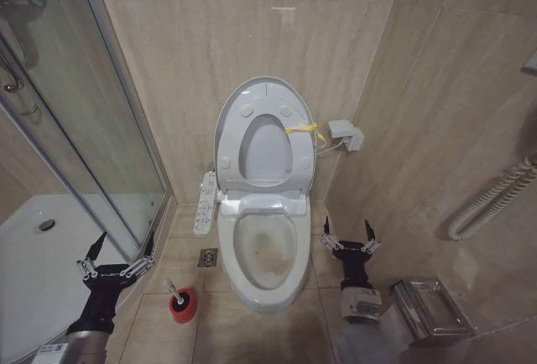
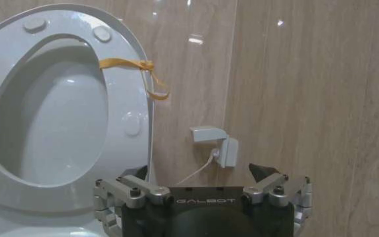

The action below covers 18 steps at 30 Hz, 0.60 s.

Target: Open the toilet lid, clean the toilet bowl with a toilet brush, close the toilet lid, and flush.

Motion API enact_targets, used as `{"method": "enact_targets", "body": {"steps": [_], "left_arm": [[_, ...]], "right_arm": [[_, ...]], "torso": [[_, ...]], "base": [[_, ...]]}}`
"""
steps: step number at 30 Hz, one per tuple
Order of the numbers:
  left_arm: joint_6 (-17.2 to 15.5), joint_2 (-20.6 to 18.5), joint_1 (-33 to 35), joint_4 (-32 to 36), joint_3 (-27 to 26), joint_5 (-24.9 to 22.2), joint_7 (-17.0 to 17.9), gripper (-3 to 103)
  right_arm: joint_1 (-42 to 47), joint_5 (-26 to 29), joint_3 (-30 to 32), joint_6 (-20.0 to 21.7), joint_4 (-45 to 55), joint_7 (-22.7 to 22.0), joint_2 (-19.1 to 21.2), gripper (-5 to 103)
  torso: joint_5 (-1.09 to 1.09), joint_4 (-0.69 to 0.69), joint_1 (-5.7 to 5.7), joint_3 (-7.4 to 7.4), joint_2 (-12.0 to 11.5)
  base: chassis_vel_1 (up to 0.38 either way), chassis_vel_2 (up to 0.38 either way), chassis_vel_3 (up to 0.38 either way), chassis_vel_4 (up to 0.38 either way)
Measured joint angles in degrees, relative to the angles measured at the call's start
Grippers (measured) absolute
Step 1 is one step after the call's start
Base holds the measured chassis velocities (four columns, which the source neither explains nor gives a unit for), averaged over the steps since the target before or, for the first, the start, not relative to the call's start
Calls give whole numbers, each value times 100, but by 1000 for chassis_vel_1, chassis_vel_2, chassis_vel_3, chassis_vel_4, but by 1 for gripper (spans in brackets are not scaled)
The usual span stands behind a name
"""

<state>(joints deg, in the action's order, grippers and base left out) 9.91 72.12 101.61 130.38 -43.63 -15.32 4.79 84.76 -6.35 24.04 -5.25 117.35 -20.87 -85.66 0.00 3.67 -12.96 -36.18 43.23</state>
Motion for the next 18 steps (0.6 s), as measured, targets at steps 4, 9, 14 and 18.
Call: {"method": "enact_targets", "body": {"steps": [4,9,14,18], "left_arm": [[0,0,0,0,0,0,0,100],[0,0,0,0,0,0,0,100],[0,0,0,0,0,0,0,100],[0,0,0,0,0,0,0,100]], "right_arm": [[0,0,0,0,0,0,0,100],[0,0,0,0,0,0,0,100],[0,0,0,0,0,0,0,100],[0,0,0,0,0,0,0,100]], "torso": [[0,0,0,0,0],[0,0,0,0,0],[0,0,0,0,0],[0,0,0,0,0]], "base": [[0,0,0,0],[0,0,0,0],[0,0,0,0],[0,0,0,0]]}}
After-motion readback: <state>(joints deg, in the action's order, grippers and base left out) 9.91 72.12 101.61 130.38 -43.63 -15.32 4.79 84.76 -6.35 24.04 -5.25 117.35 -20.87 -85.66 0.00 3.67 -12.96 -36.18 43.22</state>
